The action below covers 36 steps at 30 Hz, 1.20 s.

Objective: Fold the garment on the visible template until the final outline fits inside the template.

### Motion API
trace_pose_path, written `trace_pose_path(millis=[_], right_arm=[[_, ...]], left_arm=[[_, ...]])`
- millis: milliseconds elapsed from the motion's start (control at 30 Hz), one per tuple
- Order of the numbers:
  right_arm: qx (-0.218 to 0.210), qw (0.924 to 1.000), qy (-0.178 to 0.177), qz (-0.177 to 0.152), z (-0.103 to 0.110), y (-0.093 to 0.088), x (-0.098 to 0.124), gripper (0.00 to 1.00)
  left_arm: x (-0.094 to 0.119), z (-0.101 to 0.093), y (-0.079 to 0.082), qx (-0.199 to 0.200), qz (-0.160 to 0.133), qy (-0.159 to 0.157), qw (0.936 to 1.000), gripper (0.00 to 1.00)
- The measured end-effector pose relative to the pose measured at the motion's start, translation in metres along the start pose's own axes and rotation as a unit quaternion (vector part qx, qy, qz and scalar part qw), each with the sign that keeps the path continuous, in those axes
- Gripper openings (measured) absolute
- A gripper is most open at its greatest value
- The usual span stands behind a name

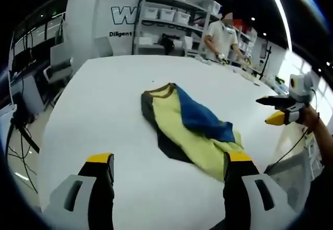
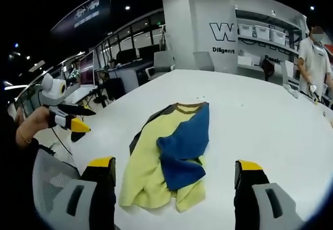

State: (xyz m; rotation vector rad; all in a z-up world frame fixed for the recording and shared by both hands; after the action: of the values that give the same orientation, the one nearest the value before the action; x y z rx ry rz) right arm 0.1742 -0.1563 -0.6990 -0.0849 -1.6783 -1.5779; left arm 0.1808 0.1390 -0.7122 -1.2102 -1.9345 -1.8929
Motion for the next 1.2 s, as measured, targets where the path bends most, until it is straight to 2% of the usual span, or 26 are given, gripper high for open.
trace_pose_path(millis=[367, 533, 733, 833, 1067, 1200], right_arm=[[0.01, 0.9998, 0.02, 0.002, 0.0, 0.005, -0.024, 0.85], [0.03, 0.9985, 0.046, 0.007, 0.005, 0.005, -0.039, 0.82], [0.032, 0.9978, 0.058, 0.013, 0.005, 0.004, -0.058, 0.77], [0.036, 0.9972, 0.063, 0.018, 0.003, 0.001, -0.068, 0.73], [0.028, 0.9964, 0.075, 0.028, -0.004, -0.01, -0.088, 0.66], [0.035, 0.9961, 0.074, 0.033, -0.007, -0.016, -0.097, 0.56]], left_arm=[[-0.022, 0.006, 0.0, 0.0, 0.016, 0.001, 0.9999, 0.81], [-0.034, 0.012, 0.0, -0.005, 0.018, 0.008, 0.9998, 0.8], [-0.049, 0.017, 0.001, -0.002, 0.021, 0.012, 0.9997, 0.77], [-0.059, 0.02, 0.0, -0.016, 0.023, 0.02, 0.9994, 0.75], [-0.081, 0.022, -0.002, -0.008, 0.022, 0.015, 0.9996, 0.71], [-0.096, 0.023, -0.007, -0.001, 0.028, 0.013, 0.9995, 0.68]])
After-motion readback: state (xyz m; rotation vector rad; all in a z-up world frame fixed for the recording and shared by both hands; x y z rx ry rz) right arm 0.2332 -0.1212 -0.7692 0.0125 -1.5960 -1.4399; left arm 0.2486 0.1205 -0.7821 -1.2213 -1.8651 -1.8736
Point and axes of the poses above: the point that each gripper's makers call its tool centre point, and the gripper's own axes: x roughly backward along the fingers, z roughly to its left, y roughly out of its top, the point moved 5 cm from there along x, roughly backward along the fingers, and after that the axes turned 3 degrees about z, right-handed, at the moved point
